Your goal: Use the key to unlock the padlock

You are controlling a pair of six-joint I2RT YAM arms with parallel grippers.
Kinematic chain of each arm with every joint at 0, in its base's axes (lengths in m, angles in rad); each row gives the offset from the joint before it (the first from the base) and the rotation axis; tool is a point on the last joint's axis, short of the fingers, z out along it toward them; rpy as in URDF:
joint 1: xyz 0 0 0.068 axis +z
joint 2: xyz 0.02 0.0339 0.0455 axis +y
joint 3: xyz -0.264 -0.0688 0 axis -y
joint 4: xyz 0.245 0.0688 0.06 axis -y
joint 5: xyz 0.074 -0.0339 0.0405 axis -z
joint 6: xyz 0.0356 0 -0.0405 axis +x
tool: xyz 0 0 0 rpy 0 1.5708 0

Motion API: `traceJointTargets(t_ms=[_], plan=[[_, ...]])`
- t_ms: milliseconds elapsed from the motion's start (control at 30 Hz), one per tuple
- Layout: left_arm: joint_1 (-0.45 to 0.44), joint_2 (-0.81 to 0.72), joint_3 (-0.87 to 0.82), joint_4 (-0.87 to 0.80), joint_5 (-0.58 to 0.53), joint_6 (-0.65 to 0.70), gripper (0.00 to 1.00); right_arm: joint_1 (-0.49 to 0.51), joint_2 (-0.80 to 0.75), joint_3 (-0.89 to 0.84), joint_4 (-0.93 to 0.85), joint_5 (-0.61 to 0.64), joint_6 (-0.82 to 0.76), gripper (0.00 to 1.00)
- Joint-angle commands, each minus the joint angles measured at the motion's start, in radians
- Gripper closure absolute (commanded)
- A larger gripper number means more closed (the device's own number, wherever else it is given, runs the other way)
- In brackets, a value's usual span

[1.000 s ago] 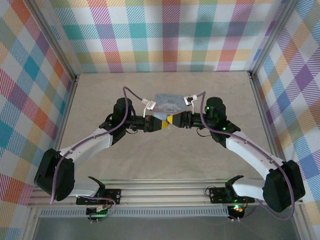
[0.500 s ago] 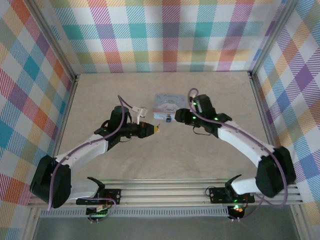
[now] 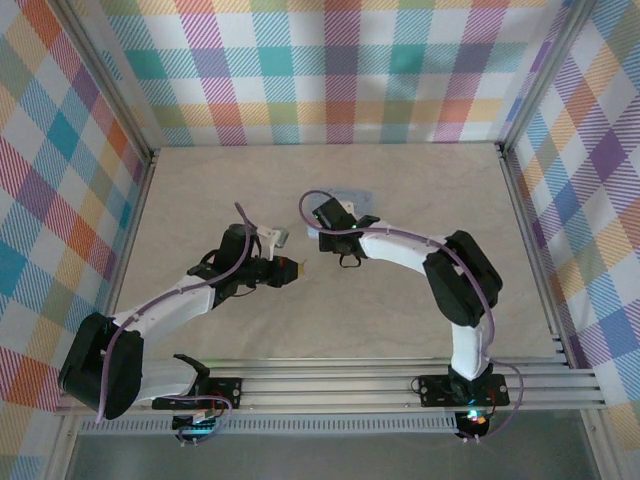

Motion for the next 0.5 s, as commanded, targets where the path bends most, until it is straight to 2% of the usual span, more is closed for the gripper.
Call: traceJointTargets(t_ms=[0,467], plan=[[0.015,-0.035,-0.03,0.024,-0.041,0.014,1.0,-0.001,0.04,0.059,0.008,0.06,-0.014,0.43],[0.018,-0.054,-0.079,0.059,-0.054,0.012,1.0,-0.009,0.135,0.087,0.016,0.086,0.023,0.52]])
